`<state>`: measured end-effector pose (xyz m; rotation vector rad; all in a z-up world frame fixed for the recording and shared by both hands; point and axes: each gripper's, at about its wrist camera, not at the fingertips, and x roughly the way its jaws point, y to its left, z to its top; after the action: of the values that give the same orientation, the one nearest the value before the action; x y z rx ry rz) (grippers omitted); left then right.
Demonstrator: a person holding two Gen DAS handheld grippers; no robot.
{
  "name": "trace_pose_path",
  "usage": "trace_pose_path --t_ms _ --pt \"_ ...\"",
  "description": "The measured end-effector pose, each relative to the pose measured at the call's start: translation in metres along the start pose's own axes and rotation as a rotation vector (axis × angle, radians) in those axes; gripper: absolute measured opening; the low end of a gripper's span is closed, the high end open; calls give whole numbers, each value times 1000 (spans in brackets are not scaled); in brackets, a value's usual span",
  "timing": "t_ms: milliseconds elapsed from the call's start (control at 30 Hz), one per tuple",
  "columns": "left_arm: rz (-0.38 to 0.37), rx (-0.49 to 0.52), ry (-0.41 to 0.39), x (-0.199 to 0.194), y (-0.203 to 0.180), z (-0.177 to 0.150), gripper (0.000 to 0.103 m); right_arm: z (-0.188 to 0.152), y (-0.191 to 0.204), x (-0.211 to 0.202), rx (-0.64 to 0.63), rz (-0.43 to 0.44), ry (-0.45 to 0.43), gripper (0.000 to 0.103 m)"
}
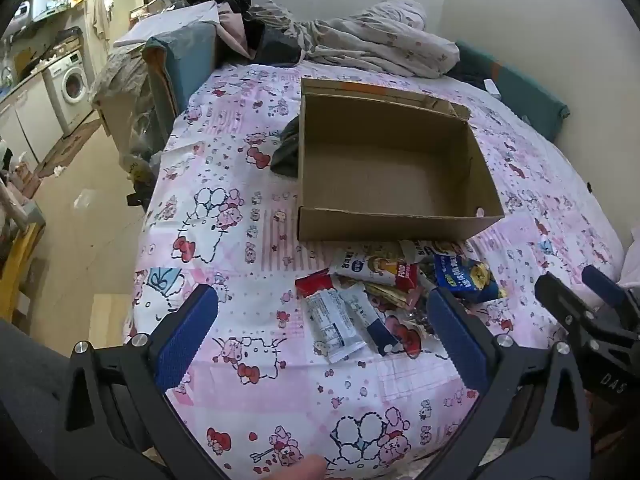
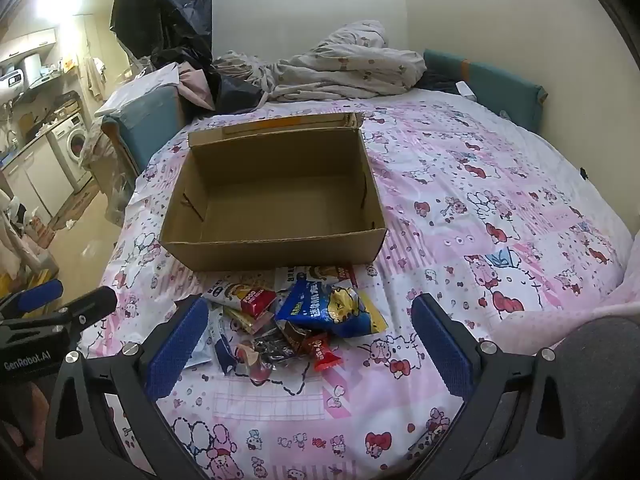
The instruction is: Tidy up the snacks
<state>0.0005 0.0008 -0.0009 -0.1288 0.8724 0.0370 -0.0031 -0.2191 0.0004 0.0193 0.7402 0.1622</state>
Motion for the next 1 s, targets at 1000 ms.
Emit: trace_pose_path --t_ms 1000 --pt "16 -8 -9 -3 -4 5 103 -2 2 3 9 11 16 103"
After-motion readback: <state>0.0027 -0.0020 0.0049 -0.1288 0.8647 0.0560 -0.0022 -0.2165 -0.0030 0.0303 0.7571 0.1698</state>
